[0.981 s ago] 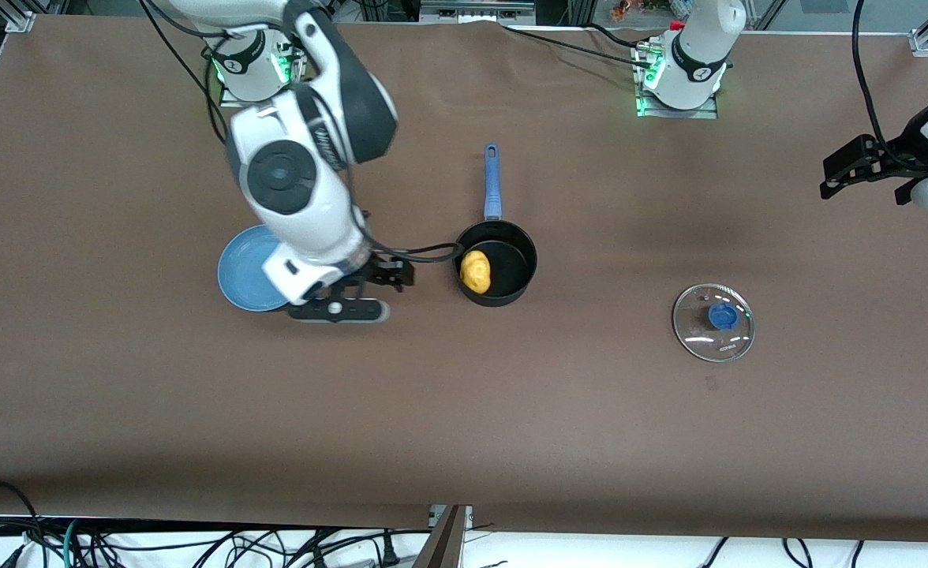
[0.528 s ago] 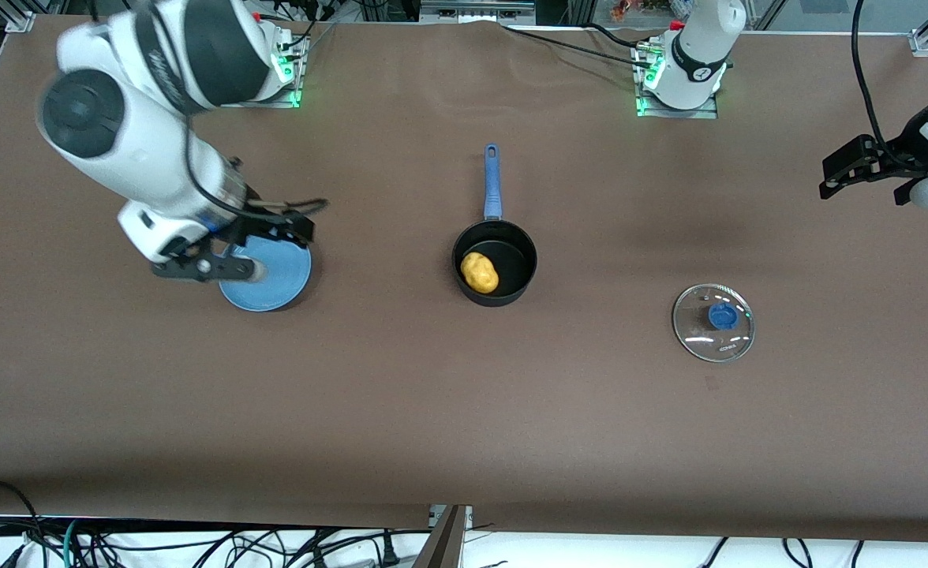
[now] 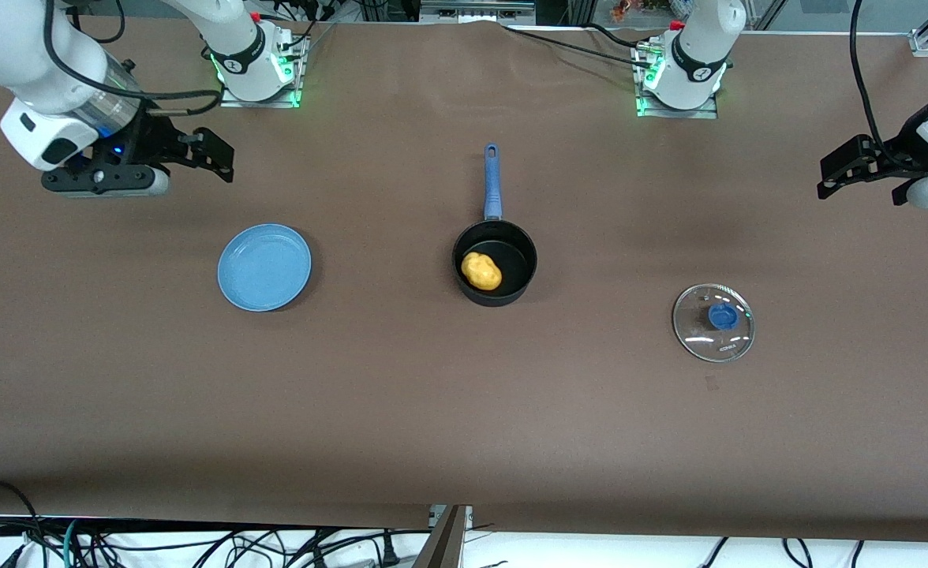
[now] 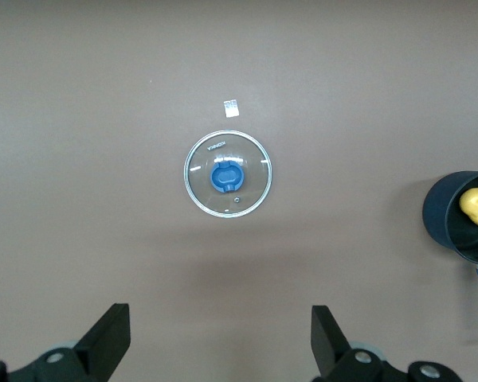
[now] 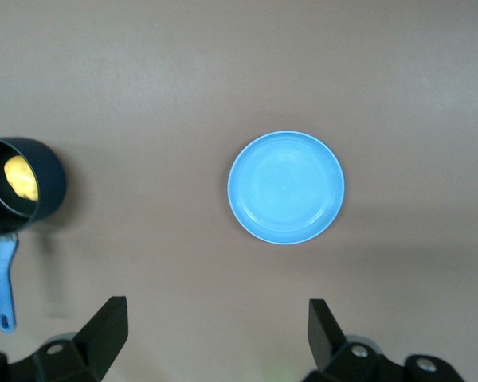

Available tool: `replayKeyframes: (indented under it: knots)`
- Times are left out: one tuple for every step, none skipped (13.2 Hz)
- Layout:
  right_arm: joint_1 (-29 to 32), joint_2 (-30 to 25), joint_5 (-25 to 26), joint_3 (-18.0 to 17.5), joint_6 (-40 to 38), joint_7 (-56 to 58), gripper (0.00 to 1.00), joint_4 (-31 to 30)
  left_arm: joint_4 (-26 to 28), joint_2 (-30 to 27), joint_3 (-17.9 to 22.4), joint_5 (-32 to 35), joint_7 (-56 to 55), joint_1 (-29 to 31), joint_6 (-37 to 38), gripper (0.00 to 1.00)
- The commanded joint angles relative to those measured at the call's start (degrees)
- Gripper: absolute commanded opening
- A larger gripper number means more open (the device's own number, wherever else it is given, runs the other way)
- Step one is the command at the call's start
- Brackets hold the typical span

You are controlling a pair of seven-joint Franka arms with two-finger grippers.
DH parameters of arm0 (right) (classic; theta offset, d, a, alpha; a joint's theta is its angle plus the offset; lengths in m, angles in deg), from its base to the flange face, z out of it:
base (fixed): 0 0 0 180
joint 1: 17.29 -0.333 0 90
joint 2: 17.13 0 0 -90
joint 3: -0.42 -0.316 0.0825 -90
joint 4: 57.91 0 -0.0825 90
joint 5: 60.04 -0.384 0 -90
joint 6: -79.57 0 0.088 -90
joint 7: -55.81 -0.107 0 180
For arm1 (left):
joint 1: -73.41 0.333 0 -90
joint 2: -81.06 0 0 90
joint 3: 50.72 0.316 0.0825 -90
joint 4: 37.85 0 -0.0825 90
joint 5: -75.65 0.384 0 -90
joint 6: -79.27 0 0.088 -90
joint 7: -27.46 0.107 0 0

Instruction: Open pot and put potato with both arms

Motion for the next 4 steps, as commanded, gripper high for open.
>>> replayKeyframes:
  knots:
    - [2.88,-0.9,0.57,-1.61,-0.22,3.96,1.0,-0.82,-0.63,0.16,-0.2,-1.14,0.06,0.21,0.07,1.0]
    - [2.88,-0.55,0.65,-1.35,-0.31,4.58,1.0,-0.03,-0.63,0.16,-0.2,-1.14,0.06,0.21,0.07,1.0]
    - [2.88,-0.54,0.65,-1.34,-0.31,4.76,1.0,0.06,-0.63,0.16,-0.2,-1.23,0.06,0.21,0.07,1.0]
    - [2.88,-0.54,0.65,-1.34,-0.4,4.76,1.0,0.06,-0.63,0.25,-0.2,-1.14,0.06,0.21,0.07,1.0]
